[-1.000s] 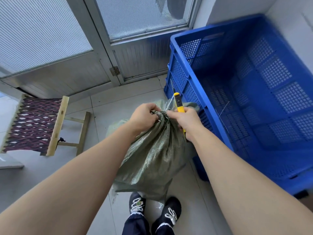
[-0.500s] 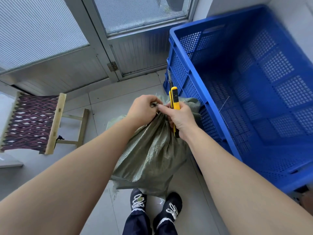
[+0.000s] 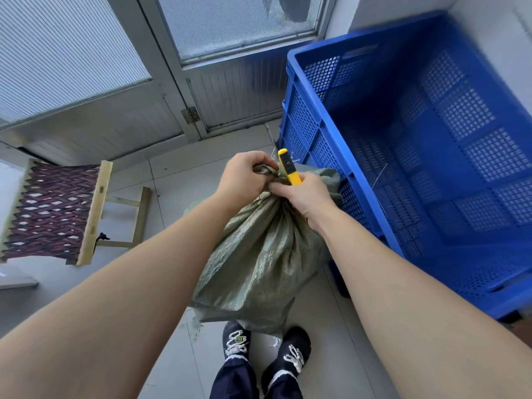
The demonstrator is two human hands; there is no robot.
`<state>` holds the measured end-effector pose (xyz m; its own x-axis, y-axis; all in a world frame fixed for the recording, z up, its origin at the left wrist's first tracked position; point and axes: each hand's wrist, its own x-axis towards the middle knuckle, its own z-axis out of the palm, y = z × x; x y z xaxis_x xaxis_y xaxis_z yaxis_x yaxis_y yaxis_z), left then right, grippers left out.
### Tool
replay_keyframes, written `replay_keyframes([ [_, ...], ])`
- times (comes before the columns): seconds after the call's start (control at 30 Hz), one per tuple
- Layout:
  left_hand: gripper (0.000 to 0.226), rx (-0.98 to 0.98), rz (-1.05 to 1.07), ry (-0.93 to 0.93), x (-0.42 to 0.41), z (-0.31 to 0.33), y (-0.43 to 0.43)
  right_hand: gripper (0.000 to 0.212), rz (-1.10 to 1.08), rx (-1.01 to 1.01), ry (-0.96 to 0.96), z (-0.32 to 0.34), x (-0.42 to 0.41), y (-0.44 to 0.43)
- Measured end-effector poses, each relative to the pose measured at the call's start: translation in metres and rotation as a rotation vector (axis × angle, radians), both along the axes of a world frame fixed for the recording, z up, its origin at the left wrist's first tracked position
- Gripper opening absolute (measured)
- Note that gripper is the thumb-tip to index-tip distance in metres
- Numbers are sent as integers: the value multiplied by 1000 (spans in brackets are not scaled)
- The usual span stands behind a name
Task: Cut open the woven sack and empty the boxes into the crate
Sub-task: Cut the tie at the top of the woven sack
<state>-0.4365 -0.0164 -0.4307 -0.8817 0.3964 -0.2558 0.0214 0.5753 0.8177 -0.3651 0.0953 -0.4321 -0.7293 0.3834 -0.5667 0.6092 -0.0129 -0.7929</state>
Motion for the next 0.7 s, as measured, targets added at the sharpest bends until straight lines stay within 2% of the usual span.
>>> replay_keyframes([
  [0.1, 31, 44, 16, 40, 1, 1, 2, 26, -137, 4, -21, -5, -3, 2],
  [0.2, 45, -127, 127, 99, 6, -4, -1, 20, -293, -95, -93, -8, -5, 1],
  [0.3, 33, -400, 62, -130, 11, -16, -9, 17, -379, -200, -127, -11, -7, -1],
  [0.37, 25, -425, -27, -240, 14, -17, -11, 14, -394, -241, -134, -13, -7, 0],
  [0.53, 24, -485, -69, -2, 11, -10, -7, 8, -407, -277, -121, -18, -4, 5],
  [0.63, 26, -556, 5, 102, 1, -10, -8, 20, -424, -309, -139, -19, -2, 7],
  [0.7, 27, -546, 83, 87, -8, -12, -13, 30, -444, -346, -162, -20, 0, 9],
])
